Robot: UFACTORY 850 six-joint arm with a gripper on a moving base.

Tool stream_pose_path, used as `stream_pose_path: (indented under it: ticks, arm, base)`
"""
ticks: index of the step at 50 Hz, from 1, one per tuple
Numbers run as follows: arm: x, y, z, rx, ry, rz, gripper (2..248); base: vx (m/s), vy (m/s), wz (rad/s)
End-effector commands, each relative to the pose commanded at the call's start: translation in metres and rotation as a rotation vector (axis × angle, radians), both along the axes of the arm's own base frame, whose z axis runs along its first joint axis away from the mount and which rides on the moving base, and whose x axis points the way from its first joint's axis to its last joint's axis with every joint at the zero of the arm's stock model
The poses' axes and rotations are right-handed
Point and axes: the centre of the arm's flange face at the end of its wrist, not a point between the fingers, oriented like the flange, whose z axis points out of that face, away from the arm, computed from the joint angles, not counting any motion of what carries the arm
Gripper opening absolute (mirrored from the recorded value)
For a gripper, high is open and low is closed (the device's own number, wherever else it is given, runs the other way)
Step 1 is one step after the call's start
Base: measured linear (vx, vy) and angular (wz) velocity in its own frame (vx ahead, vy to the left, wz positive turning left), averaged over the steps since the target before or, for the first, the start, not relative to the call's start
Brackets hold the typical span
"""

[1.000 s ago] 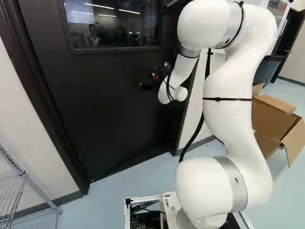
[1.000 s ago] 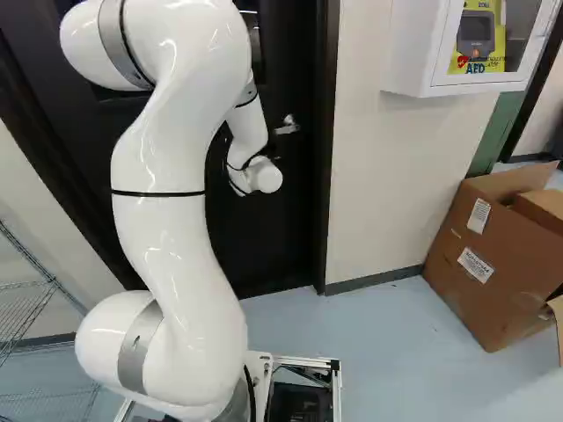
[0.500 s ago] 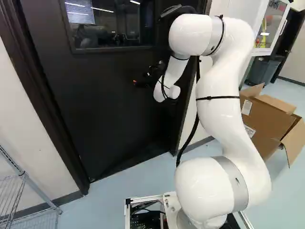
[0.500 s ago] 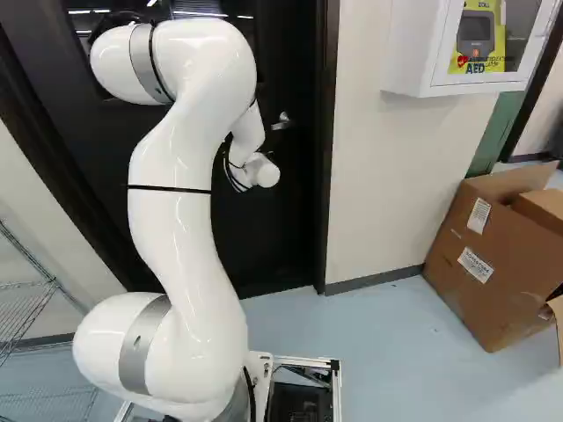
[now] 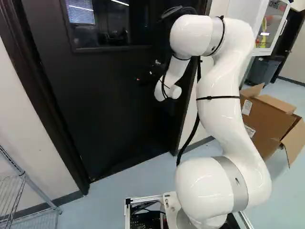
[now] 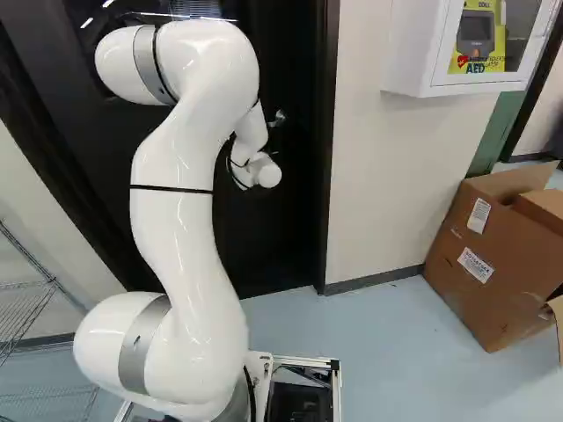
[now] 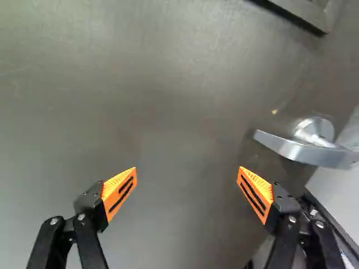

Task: Open the door and move inside

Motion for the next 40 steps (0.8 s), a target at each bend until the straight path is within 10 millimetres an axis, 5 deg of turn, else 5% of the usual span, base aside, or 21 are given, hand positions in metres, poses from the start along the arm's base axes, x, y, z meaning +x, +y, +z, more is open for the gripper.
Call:
stream_pose_path:
  ticks: [40]
  arm:
    - [-0.075, -0.04, 0.01, 0.093, 0.102, -0.283, 247]
  base:
    - [0.0, 0.0, 0.0]
